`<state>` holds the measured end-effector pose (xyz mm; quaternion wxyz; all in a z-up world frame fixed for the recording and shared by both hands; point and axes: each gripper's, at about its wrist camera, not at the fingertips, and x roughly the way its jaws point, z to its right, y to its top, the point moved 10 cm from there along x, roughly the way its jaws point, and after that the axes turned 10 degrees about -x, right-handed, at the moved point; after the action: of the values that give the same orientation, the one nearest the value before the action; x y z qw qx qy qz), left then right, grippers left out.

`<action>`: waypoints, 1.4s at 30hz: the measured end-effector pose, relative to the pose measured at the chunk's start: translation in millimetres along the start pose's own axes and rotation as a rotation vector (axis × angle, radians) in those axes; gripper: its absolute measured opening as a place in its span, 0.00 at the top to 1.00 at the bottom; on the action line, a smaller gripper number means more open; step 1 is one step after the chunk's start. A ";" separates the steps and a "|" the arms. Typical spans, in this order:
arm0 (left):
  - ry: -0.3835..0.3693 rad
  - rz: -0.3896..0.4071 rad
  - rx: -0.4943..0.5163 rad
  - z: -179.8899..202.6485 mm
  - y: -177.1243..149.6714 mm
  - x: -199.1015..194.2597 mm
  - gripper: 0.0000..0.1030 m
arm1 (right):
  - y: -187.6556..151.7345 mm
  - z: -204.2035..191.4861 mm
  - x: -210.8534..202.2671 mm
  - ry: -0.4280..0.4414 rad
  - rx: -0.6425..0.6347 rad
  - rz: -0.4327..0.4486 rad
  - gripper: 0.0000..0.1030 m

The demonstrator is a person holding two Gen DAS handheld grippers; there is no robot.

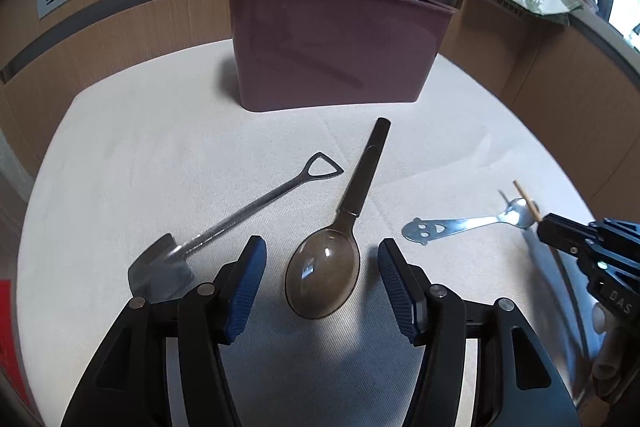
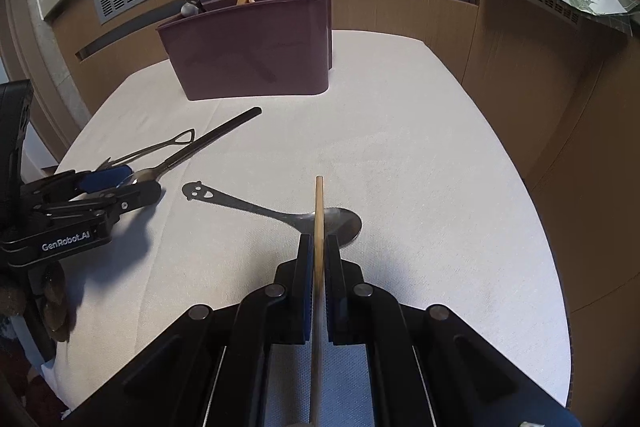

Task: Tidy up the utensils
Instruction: 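Grasp the second wooden chopstick with the right tool while the left tool grasps the brown spoon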

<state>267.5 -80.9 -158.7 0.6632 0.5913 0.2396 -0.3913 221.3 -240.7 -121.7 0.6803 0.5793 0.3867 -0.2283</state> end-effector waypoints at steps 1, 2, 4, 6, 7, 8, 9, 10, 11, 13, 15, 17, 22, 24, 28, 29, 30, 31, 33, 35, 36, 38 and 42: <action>0.012 -0.005 0.012 0.7 -0.2 1.1 0.43 | -1.2 0.7 -0.7 0.000 0.002 0.000 0.96; 0.025 -0.011 0.027 1.8 -0.7 2.2 0.43 | -2.0 1.7 -0.7 -0.002 0.006 0.000 0.96; 0.033 -0.025 0.031 2.1 -0.6 3.0 0.43 | -3.0 4.4 -1.3 -0.005 0.013 0.000 0.96; 0.022 -0.037 0.019 1.1 0.6 3.2 0.43 | -3.6 7.3 -2.2 -0.006 0.024 0.004 0.96; 0.011 -0.034 -0.001 -0.4 1.3 2.7 0.44 | -3.8 8.3 -2.6 -0.006 0.027 0.007 0.96; 0.001 -0.025 -0.027 -2.6 2.2 0.9 0.46 | -4.3 9.3 -3.0 -0.008 0.031 0.009 0.96; 0.004 -0.013 -0.049 -5.8 3.2 -0.3 0.55 | -4.7 10.1 -2.7 -0.008 0.033 0.010 0.96; 0.009 -0.001 -0.058 -8.0 4.4 -1.3 0.63 | -5.7 10.8 -2.4 -0.009 0.034 0.010 0.96; 0.003 0.006 -0.064 -8.9 5.4 -2.2 0.63 | -6.5 11.4 -1.8 -0.010 0.035 0.009 0.96; -0.018 0.027 -0.081 -9.8 8.6 -6.5 0.64 | -7.6 13.2 -0.5 -0.014 0.037 0.004 0.96; -0.017 0.071 -0.074 -10.5 15.7 -16.5 0.64 | -7.3 16.1 -0.6 -0.017 0.042 0.005 0.96; -0.019 0.120 -0.071 -10.5 24.3 -31.2 0.64 | -5.2 17.7 -2.1 -0.018 0.048 0.013 0.96; -0.023 0.261 -0.051 -7.9 50.5 -79.3 0.67 | 4.1 24.0 -12.5 -0.007 0.068 0.049 0.96; -0.032 0.295 -0.042 -5.6 57.3 -94.1 0.68 | 9.2 24.9 -17.6 0.005 0.080 0.069 0.96; -0.068 0.311 -0.038 -2.3 66.1 -107.9 0.74 | 19.3 23.5 -26.7 0.004 0.072 0.104 0.96; -0.071 0.314 -0.039 -3.5 67.6 -109.5 0.83 | 21.4 22.7 -28.4 0.001 0.068 0.111 0.96; -0.073 0.311 -0.041 -4.5 67.7 -110.6 0.86 | 23.5 21.3 -30.1 -0.004 0.058 0.116 0.96; -0.075 0.306 -0.046 -6.0 67.8 -109.8 0.86 | 24.9 20.3 -31.0 -0.012 0.047 0.120 0.96; -0.073 0.305 -0.052 -7.3 66.7 -109.7 0.86 | 24.4 20.0 -29.6 -0.012 0.042 0.113 0.96; -0.082 0.303 -0.055 -7.8 65.3 -110.1 0.86 | 20.2 20.3 -25.5 0.010 0.048 0.082 0.92; -0.086 0.302 -0.058 -7.9 64.8 -110.1 0.86 | 17.1 19.0 -22.8 0.029 0.050 0.064 0.92; -0.095 0.297 -0.060 -7.5 64.3 -109.9 0.86 | 8.6 16.5 -17.0 0.063 0.044 0.027 0.91; -0.118 0.287 -0.068 -5.1 63.6 -110.8 0.87 | -4.2 9.8 -6.0 0.063 -0.018 -0.029 0.87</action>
<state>255.1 -50.1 -35.2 0.7449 0.5726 0.1260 -0.3183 217.1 -252.0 -119.2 0.6696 0.5743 0.4184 -0.2162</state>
